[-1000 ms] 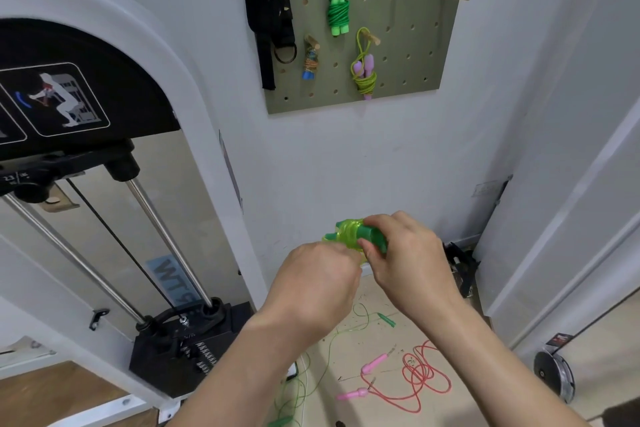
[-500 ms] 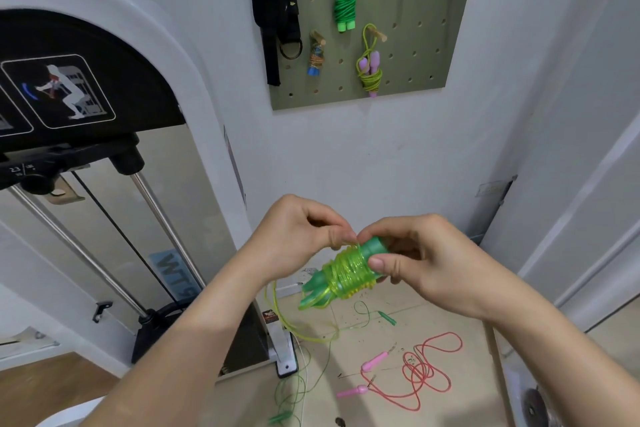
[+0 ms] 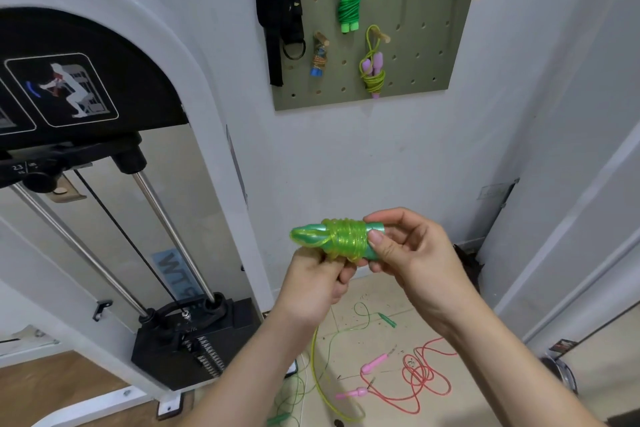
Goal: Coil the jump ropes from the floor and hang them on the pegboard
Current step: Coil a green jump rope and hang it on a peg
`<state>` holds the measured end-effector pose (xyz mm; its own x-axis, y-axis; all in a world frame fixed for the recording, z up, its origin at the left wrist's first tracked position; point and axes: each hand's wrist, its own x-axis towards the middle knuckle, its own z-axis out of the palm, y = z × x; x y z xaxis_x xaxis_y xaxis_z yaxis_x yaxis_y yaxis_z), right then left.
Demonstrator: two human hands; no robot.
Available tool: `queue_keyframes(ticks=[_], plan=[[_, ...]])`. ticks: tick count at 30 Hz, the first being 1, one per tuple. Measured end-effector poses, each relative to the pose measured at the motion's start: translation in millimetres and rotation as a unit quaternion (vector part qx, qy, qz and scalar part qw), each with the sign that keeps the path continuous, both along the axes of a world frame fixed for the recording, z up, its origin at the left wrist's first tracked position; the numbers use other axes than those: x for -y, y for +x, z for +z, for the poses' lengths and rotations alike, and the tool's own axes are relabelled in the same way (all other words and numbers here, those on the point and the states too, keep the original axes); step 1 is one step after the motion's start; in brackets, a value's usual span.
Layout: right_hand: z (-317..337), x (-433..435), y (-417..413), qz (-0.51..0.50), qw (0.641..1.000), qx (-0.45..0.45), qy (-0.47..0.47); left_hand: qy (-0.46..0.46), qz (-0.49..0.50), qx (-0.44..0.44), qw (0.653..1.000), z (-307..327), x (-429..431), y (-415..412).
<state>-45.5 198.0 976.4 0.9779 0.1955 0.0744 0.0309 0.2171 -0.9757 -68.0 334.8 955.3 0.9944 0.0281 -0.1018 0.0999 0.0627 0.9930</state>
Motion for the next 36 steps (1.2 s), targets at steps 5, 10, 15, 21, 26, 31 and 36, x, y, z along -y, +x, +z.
queue_keyframes(ticks=[5, 10, 15, 21, 26, 31, 36], plan=[[-7, -2, 12, -0.111, 0.99, 0.019, -0.088, 0.446, -0.033, 0.182, 0.876, -18, -10, -15], [-17, 0, 13, -0.148, 0.929, 0.128, -0.313, 0.613, -0.053, 0.234, 0.753, 12, -17, -15], [-17, -6, 9, -0.149, 0.89, 0.205, -0.381, 0.674, -0.069, 0.305, 0.669, 17, -15, -13], [-16, -2, 3, -0.076, 0.85, 0.278, -0.44, 0.663, -0.031, 0.347, 0.662, 26, -45, 4], [-10, 4, -1, 0.05, 0.814, 0.32, -0.482, 0.635, -0.067, 0.335, 0.693, 32, -59, 9], [16, 13, -6, 0.181, 0.851, 0.276, -0.408, 0.343, -0.078, 0.183, 0.918, 40, -58, 4], [25, 18, -2, 0.254, 0.934, 0.144, -0.208, 0.069, -0.112, 0.09, 0.987, 20, -47, 2]])
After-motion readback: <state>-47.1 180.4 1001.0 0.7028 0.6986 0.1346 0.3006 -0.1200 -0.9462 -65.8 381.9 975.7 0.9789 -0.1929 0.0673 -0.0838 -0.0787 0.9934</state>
